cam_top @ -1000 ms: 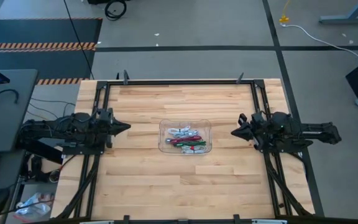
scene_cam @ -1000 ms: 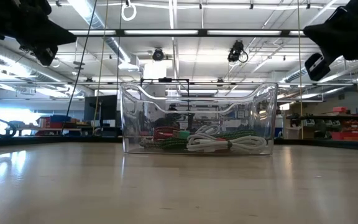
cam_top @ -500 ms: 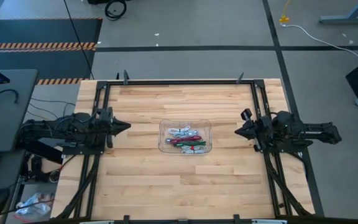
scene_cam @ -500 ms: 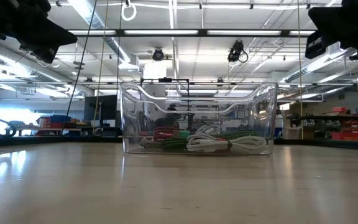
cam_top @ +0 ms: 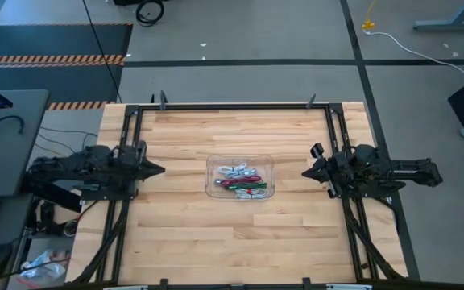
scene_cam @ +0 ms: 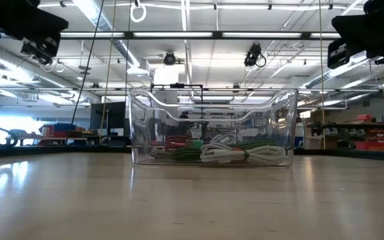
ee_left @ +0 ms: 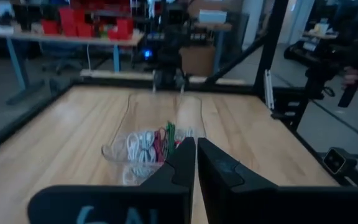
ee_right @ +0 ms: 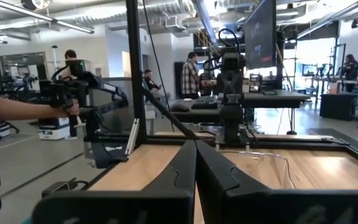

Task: Pick and place USB-C Cables
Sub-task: Return to home position

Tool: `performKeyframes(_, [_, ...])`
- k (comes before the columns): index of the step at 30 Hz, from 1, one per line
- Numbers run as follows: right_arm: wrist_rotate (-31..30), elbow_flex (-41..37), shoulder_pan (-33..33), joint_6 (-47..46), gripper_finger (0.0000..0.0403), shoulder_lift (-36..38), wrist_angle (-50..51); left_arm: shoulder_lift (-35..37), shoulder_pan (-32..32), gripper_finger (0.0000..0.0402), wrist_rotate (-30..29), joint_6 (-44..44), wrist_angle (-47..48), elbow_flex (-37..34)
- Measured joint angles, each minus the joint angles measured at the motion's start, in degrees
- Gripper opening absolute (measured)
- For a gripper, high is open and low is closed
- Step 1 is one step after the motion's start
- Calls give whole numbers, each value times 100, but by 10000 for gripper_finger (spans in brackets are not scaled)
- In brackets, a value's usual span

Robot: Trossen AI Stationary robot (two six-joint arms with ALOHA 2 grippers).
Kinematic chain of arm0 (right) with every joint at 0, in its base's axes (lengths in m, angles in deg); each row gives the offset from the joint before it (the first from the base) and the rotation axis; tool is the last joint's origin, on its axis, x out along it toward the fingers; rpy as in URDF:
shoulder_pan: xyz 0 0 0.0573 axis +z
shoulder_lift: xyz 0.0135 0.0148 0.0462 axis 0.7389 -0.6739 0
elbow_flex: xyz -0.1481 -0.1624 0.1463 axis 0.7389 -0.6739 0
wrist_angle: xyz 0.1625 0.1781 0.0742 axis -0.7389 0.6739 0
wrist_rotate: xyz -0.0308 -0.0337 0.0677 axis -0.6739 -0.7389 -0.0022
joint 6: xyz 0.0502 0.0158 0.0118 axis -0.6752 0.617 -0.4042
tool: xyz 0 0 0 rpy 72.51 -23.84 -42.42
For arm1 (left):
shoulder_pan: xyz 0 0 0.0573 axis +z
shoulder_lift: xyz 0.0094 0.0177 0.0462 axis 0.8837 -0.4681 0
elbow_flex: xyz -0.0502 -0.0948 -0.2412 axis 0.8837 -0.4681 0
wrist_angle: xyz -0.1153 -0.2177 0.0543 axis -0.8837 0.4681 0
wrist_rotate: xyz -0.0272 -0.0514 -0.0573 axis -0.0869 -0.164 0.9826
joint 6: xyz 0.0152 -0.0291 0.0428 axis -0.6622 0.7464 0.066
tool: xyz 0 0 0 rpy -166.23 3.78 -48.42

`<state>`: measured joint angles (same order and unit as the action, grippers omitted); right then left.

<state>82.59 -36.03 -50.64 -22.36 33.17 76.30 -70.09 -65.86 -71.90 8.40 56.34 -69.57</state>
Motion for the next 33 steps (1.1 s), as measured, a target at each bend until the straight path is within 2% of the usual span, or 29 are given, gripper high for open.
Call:
performKeyframes(4, [3,0,0,37,11,0,6,397,-2,23,22,-190,0,-70])
performKeyframes(7, [31,2,-2,44,11,0,106,354,-2,23,132,-176,-50,-313])
performKeyframes(13, [21,2,-7,159,11,0,526,387,-4,23,455,-375,-1420,-1108])
performKeyframes(18, [5,2,-16,238,11,0,608,380,-4,23,670,-204,-1823,-1591])
performKeyframes(24, [122,2,-15,817,11,0,780,381,-4,23,864,-384,-2293,-1773])
performKeyframes(33, [-69,-37,-16,787,11,-281,754,379,-4,23,881,-463,-2260,-1773])
